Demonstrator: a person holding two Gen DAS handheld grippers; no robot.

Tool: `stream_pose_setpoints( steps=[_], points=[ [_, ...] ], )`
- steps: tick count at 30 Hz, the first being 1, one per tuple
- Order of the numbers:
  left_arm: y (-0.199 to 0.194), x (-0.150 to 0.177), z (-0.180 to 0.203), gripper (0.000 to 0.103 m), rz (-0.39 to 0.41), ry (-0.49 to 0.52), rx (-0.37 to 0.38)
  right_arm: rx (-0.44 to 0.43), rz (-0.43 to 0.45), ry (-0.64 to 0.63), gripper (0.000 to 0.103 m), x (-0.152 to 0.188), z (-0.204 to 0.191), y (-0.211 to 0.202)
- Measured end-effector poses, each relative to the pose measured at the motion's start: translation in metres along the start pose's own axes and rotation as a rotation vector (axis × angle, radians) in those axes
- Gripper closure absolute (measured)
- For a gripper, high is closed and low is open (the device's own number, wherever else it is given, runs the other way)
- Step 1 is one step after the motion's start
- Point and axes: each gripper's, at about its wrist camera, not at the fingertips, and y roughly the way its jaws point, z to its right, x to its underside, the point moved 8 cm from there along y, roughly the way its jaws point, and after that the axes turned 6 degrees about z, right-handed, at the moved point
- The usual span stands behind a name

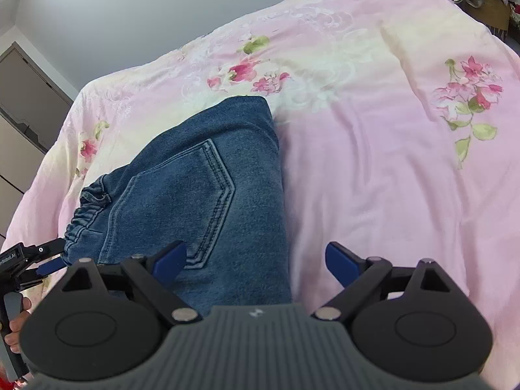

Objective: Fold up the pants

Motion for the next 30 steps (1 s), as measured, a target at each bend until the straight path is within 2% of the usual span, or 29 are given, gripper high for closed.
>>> stream_pose_setpoints(
  steps=[1, 2, 3, 7, 9, 11, 12, 14, 16, 20, 22, 24, 30],
  points=[
    [0.005, 0.002, -0.003, 0.000, -0.015, 0.007, -0.009, 0.008, -0.017, -0.018, 0.014, 0.002, -0.001, 0.007],
    [0.011, 0.006, -0.005, 0.000, -0.037, 0.027, -0.026, 0.028, -0.042, -0.040, 0.022, 0.005, 0.000, 0.014],
    [0.017, 0.010, -0.007, 0.000, -0.060, 0.041, -0.044, 0.045, -0.063, -0.062, 0.024, 0.010, -0.001, 0.021],
    [0.029, 0.018, -0.015, 0.000, -0.101, 0.046, -0.081, 0.059, -0.048, -0.067, 0.020, 0.019, 0.005, 0.033],
    [0.025, 0.015, -0.011, 0.001, -0.095, 0.075, -0.104, 0.059, -0.040, -0.066, 0.019, 0.020, 0.006, 0.030],
    [0.011, 0.008, 0.002, 0.011, -0.050, 0.140, -0.124, 0.074, -0.022, -0.097, 0.021, 0.017, 0.000, 0.020],
    [0.001, 0.005, 0.009, 0.013, -0.018, 0.169, -0.139, 0.080, -0.003, -0.122, 0.025, 0.016, -0.007, 0.011],
    [-0.021, 0.002, 0.025, 0.015, 0.045, 0.223, -0.164, 0.088, 0.052, -0.191, 0.026, 0.017, -0.025, -0.012],
    [-0.044, 0.005, 0.045, 0.015, 0.094, 0.277, -0.155, 0.086, 0.093, -0.259, 0.026, 0.023, -0.048, -0.036],
    [-0.088, 0.020, 0.078, 0.015, 0.170, 0.383, -0.195, 0.098, 0.148, -0.363, 0.025, 0.040, -0.088, -0.080],
    [-0.107, 0.029, 0.088, 0.014, 0.186, 0.400, -0.209, 0.094, 0.176, -0.400, 0.024, 0.049, -0.105, -0.100],
    [-0.123, 0.036, 0.097, 0.013, 0.193, 0.411, -0.221, 0.087, 0.206, -0.428, 0.018, 0.060, -0.119, -0.121],
    [-0.166, 0.059, 0.109, 0.012, 0.260, 0.488, -0.313, 0.099, 0.284, -0.473, 0.017, 0.089, -0.145, -0.170]
  ],
)
